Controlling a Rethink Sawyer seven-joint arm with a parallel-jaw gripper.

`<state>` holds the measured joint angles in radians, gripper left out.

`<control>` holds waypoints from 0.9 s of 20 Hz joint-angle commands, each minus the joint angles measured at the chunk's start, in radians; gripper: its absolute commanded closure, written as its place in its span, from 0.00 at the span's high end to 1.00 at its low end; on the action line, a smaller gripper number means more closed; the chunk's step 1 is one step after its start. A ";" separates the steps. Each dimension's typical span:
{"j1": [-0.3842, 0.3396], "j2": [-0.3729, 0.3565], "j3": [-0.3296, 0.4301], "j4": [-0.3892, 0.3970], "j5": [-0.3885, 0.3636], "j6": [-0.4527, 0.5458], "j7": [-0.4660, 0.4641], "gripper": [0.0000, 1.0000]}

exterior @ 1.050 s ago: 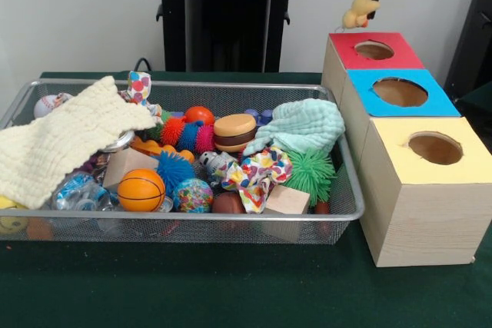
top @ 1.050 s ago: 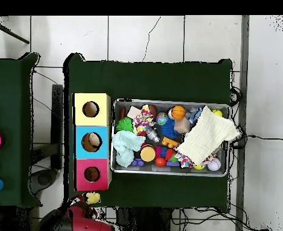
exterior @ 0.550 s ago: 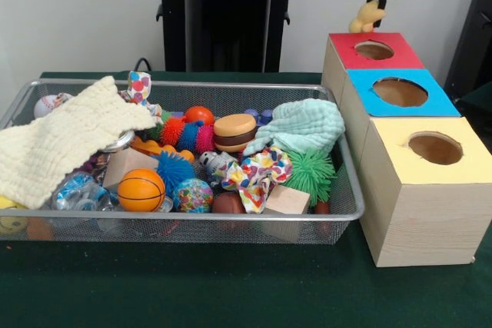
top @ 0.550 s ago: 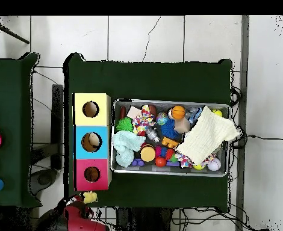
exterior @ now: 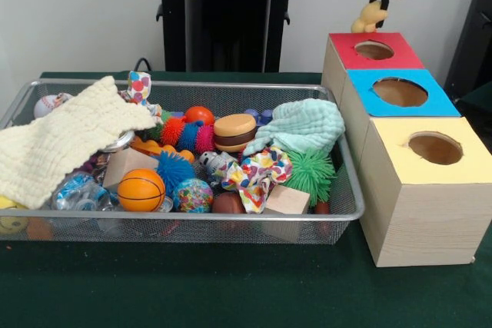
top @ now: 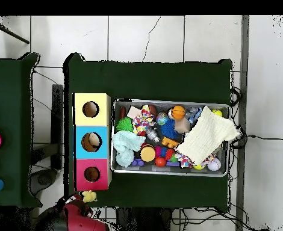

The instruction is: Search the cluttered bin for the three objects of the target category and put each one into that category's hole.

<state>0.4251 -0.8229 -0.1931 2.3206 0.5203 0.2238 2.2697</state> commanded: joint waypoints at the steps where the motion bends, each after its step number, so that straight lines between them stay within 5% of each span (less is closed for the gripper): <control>1: -0.016 0.039 -0.023 -0.147 0.025 0.159 0.224 0.00; 6: 0.046 0.053 -0.148 -0.265 -0.048 0.371 0.280 0.00; 7: 0.105 0.076 -0.246 -0.336 -0.104 0.502 0.319 0.00; 9: 0.150 0.090 -0.319 -0.390 -0.153 0.606 0.335 0.00; 13: 0.167 0.082 -0.354 -0.414 -0.186 0.689 0.341 0.00; 18: 0.142 0.074 -0.335 -0.408 -0.153 0.663 0.323 0.00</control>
<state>0.5948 -0.7736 -0.4787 2.0516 0.3780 0.8630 2.2763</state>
